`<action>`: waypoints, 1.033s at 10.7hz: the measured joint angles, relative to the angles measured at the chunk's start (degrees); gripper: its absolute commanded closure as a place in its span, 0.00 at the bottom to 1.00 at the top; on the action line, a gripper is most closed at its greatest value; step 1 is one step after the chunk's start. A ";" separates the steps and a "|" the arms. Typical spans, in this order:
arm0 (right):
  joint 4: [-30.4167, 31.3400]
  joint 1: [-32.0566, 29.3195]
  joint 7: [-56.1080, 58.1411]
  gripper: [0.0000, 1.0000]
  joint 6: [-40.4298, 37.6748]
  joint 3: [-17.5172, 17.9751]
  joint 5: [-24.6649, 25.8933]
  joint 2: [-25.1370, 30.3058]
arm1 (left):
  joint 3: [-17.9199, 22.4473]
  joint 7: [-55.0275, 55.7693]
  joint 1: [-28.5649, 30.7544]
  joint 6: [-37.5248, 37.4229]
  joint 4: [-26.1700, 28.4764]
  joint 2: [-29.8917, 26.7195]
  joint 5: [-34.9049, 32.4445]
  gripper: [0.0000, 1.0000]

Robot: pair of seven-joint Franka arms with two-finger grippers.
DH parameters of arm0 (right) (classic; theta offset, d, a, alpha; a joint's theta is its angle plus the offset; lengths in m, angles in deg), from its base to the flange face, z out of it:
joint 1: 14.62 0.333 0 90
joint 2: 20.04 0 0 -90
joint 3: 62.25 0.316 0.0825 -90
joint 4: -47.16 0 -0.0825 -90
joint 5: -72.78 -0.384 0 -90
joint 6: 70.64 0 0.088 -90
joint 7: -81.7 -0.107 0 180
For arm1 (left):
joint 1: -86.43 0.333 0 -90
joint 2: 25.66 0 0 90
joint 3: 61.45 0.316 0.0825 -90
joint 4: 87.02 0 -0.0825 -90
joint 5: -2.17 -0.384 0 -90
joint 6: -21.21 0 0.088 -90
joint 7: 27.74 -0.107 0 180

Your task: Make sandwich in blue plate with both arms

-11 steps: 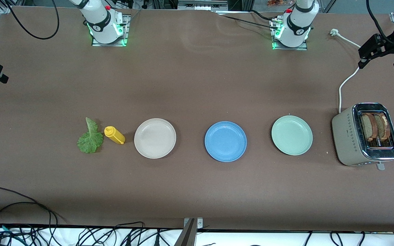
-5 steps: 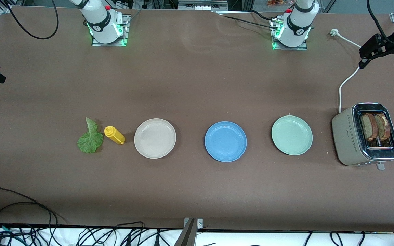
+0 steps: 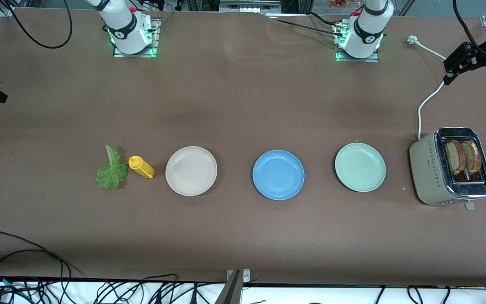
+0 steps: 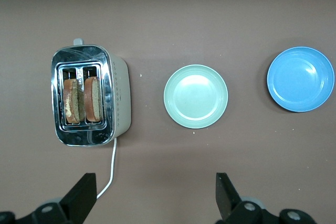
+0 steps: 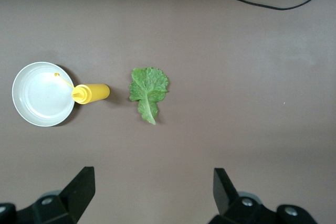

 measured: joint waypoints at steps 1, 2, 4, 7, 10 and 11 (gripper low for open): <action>0.00 0.00 0.00 0.00 0.00 0.00 0.00 0.00 | 0.00 0.00 0.00 0.00 0.00 0.03 0.03 0.00; 0.00 0.00 0.00 0.00 0.00 0.00 0.00 0.00 | -0.03 0.00 0.00 0.00 0.00 0.07 0.07 0.00; 0.00 0.00 0.00 0.00 0.00 -0.01 0.00 0.00 | -0.05 0.00 0.00 0.00 0.00 0.30 0.07 0.00; 0.00 0.01 0.00 0.00 0.00 -0.03 0.00 0.00 | -0.03 0.00 0.55 0.00 0.00 0.49 0.11 0.00; 0.00 0.05 0.00 0.00 0.00 0.04 0.00 0.00 | -0.03 0.00 0.73 -0.13 0.00 0.53 0.13 0.00; 0.00 0.06 0.00 0.00 0.00 0.04 0.00 0.00 | -0.03 0.00 0.77 -0.31 0.00 0.53 0.13 0.00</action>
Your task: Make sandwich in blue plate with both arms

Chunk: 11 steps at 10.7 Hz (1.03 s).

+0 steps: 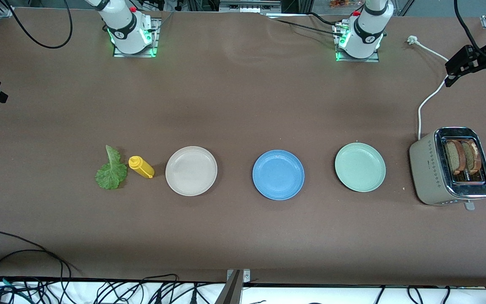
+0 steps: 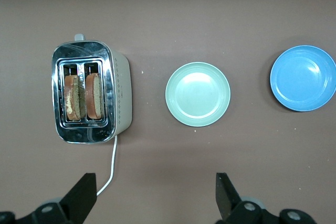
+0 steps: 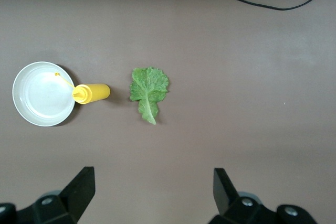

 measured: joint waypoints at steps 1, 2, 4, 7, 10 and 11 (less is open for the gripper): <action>0.00 0.00 0.00 0.00 0.00 0.00 0.00 0.00 | 0.00 0.00 0.05 -0.05 0.00 0.00 0.00 0.00; 0.00 -0.01 0.00 0.00 0.00 -0.01 0.00 0.00 | 0.00 0.00 0.08 -0.06 0.00 0.00 0.00 0.00; 0.00 -0.02 0.00 0.00 0.00 -0.02 0.00 0.00 | 0.00 0.00 0.08 -0.07 0.00 0.01 0.01 0.00; 0.00 -0.02 0.00 0.00 0.06 -0.02 0.00 0.00 | 0.00 0.00 0.10 -0.24 0.00 0.02 0.65 0.00; -0.07 -0.07 -0.02 0.00 0.81 -0.09 0.00 0.00 | 0.02 0.00 0.23 -0.41 0.00 0.03 0.83 0.00; -0.08 -0.07 0.00 0.00 0.05 -0.09 0.00 0.00 | 0.05 0.00 0.46 -0.43 0.00 0.04 0.83 0.00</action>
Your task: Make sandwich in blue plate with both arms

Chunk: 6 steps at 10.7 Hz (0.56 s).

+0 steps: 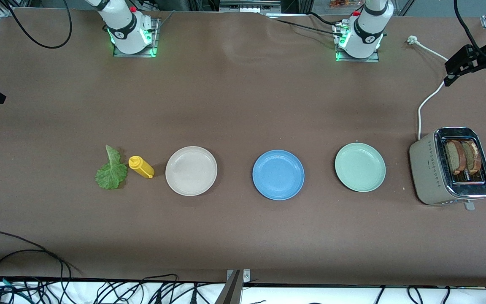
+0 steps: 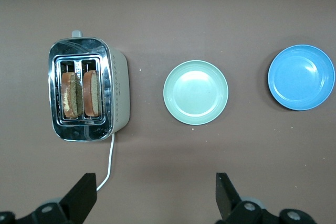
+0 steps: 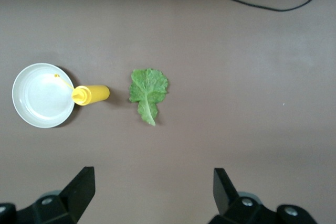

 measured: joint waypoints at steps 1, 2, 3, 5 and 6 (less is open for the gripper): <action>0.00 0.01 0.09 0.00 -0.94 0.00 0.00 0.00 | 0.00 0.00 0.29 -0.02 0.00 0.03 0.00 0.00; -0.01 0.01 0.14 0.00 -1.40 0.00 0.00 0.00 | 0.00 0.00 0.46 -0.02 0.00 0.07 0.00 0.00; -0.01 0.01 0.15 0.00 -1.58 0.00 0.00 0.00 | 0.00 0.00 0.49 -0.03 0.00 0.10 0.00 0.00; -0.01 0.01 0.15 0.00 -1.65 -0.02 0.00 0.00 | -0.01 0.00 0.49 -0.04 0.00 0.18 0.00 0.00; -0.01 0.02 0.15 0.00 -1.65 -0.02 0.00 0.00 | -0.01 0.00 0.49 -0.05 0.00 0.34 0.00 0.00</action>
